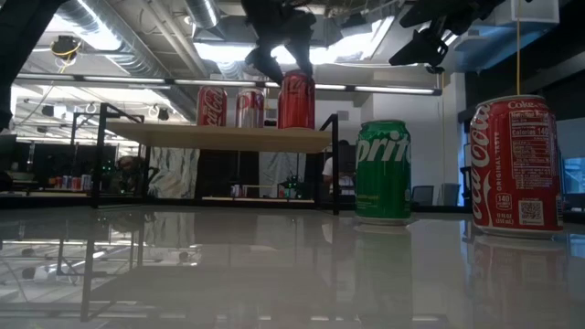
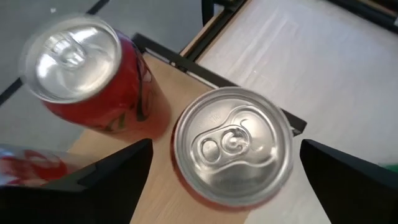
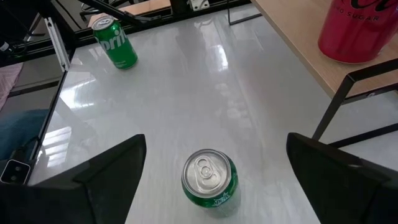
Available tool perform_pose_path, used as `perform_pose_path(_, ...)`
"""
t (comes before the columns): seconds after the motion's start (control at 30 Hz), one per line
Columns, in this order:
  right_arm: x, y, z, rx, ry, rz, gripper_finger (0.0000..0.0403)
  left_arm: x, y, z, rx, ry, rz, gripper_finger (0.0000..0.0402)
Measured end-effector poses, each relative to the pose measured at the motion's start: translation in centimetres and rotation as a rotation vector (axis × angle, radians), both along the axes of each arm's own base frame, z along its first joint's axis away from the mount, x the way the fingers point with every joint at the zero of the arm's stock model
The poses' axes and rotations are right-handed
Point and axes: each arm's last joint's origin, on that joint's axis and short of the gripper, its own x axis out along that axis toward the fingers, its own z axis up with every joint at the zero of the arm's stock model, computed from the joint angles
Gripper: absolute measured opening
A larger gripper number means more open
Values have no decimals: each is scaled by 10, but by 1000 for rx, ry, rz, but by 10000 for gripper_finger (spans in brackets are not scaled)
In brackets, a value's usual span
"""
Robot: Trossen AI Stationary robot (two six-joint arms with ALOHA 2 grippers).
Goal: Place canned beverage on shelf
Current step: Put the red black soda can on the shelf aligned with the other red black soda can, then put the silver soda can on the shelf aligned with the other silver soda can
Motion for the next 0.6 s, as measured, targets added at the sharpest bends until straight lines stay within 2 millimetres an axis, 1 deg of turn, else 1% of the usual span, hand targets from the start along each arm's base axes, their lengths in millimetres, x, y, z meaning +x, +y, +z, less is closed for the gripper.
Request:
perform_pose_path(0.2, 0, 0, 0, -1, -1, 0, 383, -13, -8, 21, 29, -47, -12, 395)
perform_pose_path(0.37, 0, 0, 1, -51, -11, 30, 383, -30, -21, 44, 56, -98, -36, 395)
perform_pose_path(0.47, 0, 0, 1, -65, -13, 50, 383, -39, -36, 57, 78, -117, -78, 395)
perform_pose_path(0.6, 0, 2, 1, -36, -18, 101, 383, -47, -67, 73, 155, -134, -129, 395)
